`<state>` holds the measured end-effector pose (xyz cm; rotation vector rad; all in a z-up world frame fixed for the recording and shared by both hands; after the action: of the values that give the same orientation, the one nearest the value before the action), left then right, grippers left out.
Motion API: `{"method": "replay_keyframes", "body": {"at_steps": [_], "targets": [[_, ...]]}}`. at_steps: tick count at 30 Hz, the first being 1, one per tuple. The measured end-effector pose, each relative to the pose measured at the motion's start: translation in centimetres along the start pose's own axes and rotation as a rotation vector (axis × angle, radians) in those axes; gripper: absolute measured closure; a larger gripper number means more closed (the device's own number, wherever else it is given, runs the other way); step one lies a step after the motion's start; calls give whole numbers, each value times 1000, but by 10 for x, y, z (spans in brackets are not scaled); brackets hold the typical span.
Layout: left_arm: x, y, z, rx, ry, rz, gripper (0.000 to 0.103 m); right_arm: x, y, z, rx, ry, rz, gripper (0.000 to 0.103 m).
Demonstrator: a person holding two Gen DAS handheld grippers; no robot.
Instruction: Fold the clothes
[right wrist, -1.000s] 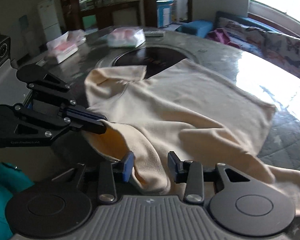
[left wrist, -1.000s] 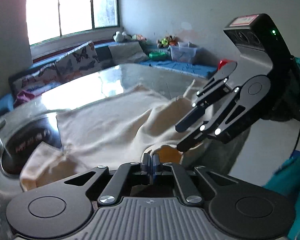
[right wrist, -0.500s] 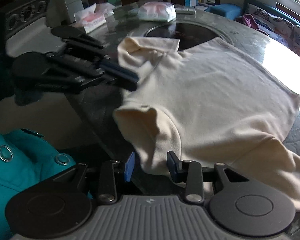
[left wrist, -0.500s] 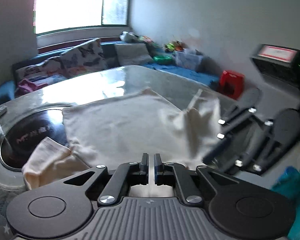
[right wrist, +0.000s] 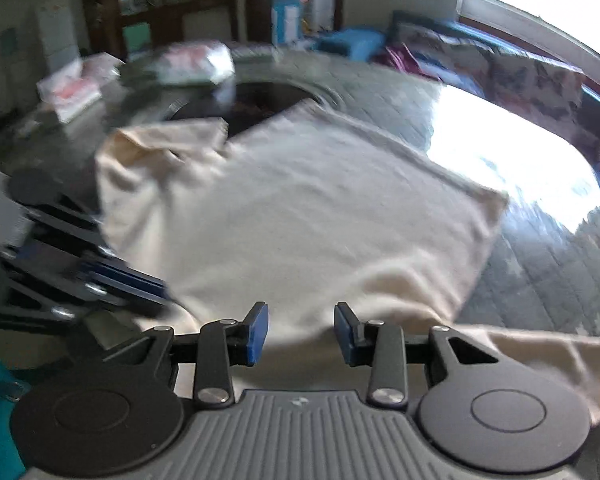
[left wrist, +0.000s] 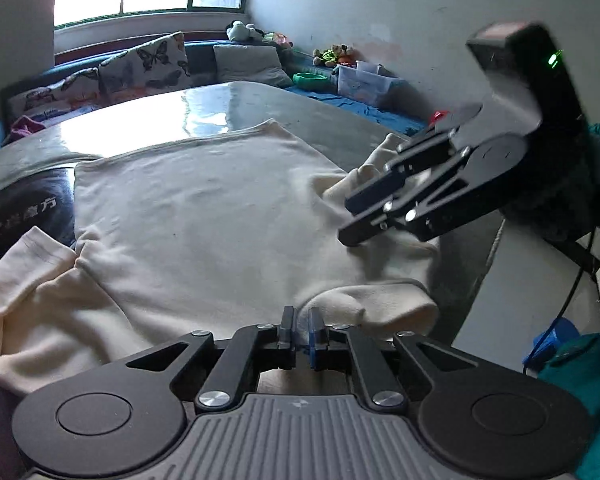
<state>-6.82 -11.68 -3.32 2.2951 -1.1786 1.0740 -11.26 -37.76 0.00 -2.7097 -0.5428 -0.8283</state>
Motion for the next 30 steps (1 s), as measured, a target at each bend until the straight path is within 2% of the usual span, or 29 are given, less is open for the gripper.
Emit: {"method": "replay_keyframes", "body": {"at_steps": [2, 6, 9, 16, 19, 25, 27, 30], "targets": [[1, -2, -4, 6, 2, -5, 96, -7, 6, -2, 3, -18, 14, 67], [5, -10, -8, 19, 14, -21, 96, -11, 22, -23, 3, 27, 92, 66], [11, -15, -3, 21, 21, -26, 96, -12, 48, -32, -45, 68, 174, 66], [10, -6, 15, -14, -4, -17, 95, -23, 120, -32, -237, 105, 314, 66], [10, -5, 14, -19, -2, -21, 92, -33, 139, -36, -280, 98, 351, 60], [10, -4, 17, -30, -4, -19, 92, -46, 161, -45, -339, 71, 409, 59], [11, -4, 17, -31, -4, -21, 91, -43, 166, -52, -353, 98, 415, 60], [11, -3, 18, -30, -5, -16, 91, -38, 191, -59, -406, 151, 495, 60]]}}
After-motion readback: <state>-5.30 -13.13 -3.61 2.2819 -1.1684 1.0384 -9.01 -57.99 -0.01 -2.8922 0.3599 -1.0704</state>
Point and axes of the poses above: each gripper's, at about its wrist camera, not at the fingertips, and z roughly the way its jaws point, y to its right, x to its top, the point moved 6 cm from there along z, roughly the way its jaws point, and after that the axes turned 13 degrees about z, right-handed, at the moved point
